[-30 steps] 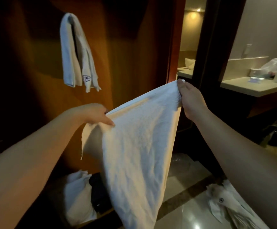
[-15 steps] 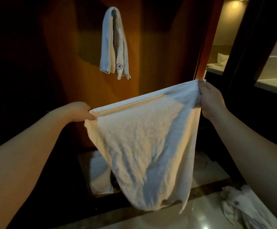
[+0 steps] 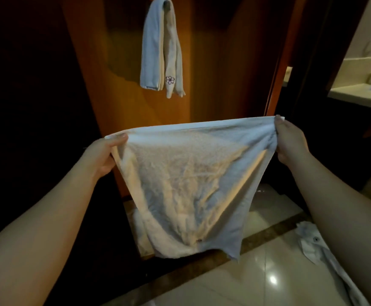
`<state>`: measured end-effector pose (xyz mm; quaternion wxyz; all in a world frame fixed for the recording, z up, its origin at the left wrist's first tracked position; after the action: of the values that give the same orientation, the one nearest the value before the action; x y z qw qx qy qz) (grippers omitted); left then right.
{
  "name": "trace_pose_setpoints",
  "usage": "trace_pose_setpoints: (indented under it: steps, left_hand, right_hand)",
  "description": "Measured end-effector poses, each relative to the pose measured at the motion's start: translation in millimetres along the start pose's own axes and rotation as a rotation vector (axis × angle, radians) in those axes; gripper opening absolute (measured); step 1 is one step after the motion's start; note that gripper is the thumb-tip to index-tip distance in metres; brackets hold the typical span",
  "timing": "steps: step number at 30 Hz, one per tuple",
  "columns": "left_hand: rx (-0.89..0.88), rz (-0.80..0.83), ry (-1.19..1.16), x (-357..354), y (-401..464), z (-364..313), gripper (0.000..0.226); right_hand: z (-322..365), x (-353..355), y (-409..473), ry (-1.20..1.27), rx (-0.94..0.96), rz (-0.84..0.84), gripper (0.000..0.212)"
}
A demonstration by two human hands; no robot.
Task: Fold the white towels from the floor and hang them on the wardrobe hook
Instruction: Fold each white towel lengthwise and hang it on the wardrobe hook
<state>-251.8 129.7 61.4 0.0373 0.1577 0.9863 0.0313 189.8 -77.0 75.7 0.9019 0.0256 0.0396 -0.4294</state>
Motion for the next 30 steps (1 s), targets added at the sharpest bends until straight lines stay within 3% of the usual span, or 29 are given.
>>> trace_pose_setpoints:
  steps: [5, 9, 12, 17, 25, 30]
  left_hand:
    - [0.101, 0.015, -0.203, 5.9, -18.6, 18.0, 0.027]
    - [0.331, -0.173, -0.239, 0.3, -47.0, 50.7, 0.017]
    - [0.326, -0.227, -0.346, -16.9, -70.6, 78.7, 0.021]
    - [0.277, -0.228, -0.145, -47.6, -121.4, 97.7, 0.038]
    - [0.161, 0.204, 0.038, -90.8, -173.5, 59.8, 0.032]
    - [0.149, 0.32, 0.257, -95.9, -181.7, 47.3, 0.054]
  right_hand:
    - [-51.5, -11.4, -42.1, 0.231, -0.26, -0.057, 0.034]
    - [-92.5, -37.1, -86.3, 0.472, -0.478, 0.009, 0.042]
    - [-116.9, -57.8, -134.3, 0.52, -0.567, -0.036, 0.044]
    - [-124.3, -95.3, -209.8, 0.068, -0.382, 0.024, 0.043]
    - [-91.5, -140.7, -261.5, -0.227, 0.054, 0.095, 0.035]
    - [-81.9, -138.1, -275.1, -0.345, 0.181, 0.117, 0.026]
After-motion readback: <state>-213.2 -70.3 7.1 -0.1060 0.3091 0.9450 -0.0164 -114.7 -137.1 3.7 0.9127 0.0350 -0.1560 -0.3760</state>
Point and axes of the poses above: each hand's wrist, its own y-axis towards the middle knuckle, its own x-axis out of the back of the hand, z = x × y, the point moved 7 cm from there along y, towards the middle knuckle, and after that the axes turned 6 degrees about -x, right-handed, at the moved point
